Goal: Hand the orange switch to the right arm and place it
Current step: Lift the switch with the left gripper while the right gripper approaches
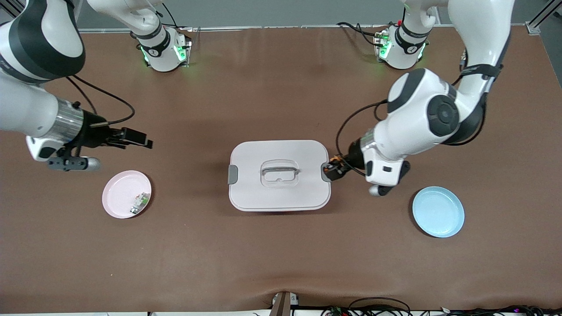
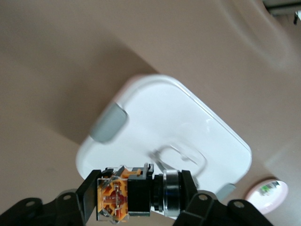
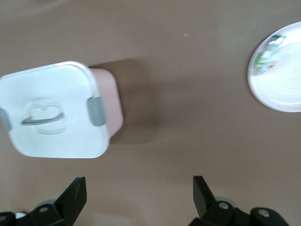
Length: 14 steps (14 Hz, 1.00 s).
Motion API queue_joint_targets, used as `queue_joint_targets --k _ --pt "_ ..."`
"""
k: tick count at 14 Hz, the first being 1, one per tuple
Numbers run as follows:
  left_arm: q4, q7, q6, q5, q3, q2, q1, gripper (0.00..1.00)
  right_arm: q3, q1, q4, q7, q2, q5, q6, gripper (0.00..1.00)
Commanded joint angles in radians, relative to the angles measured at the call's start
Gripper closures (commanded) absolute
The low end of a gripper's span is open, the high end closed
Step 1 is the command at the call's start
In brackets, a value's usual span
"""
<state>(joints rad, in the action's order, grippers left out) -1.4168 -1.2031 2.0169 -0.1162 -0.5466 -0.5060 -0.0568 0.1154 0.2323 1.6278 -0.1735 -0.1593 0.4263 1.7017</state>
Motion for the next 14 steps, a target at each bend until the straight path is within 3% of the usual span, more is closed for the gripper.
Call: queue_joint_targets --k 1,3,5,7,14 --pt "0.101 -0.074 0.009 -0.013 0.005 -0.081 -0.066 0.96 0.012 0.031 0.04 -0.066 0.021 0.083 0.041 0.0" --pt "0.107 -0.104 0.031 -0.013 0.007 -0.097 -0.107 0.96 0.01 0.064 0.087 -0.075 0.035 0.11 0.111 0.0" --pt "0.108 -0.148 0.075 -0.013 0.005 -0.112 -0.15 0.96 0.01 0.088 0.188 -0.075 0.079 0.219 0.23 0.0" --pt "0.142 -0.246 0.102 -0.013 0.005 -0.134 -0.184 0.96 0.01 0.131 0.269 -0.075 0.116 0.256 0.353 0.0" --pt "0.165 -0.559 0.163 -0.03 0.004 -0.169 -0.239 0.96 0.01 0.238 0.331 -0.075 0.124 0.463 0.565 0.0"
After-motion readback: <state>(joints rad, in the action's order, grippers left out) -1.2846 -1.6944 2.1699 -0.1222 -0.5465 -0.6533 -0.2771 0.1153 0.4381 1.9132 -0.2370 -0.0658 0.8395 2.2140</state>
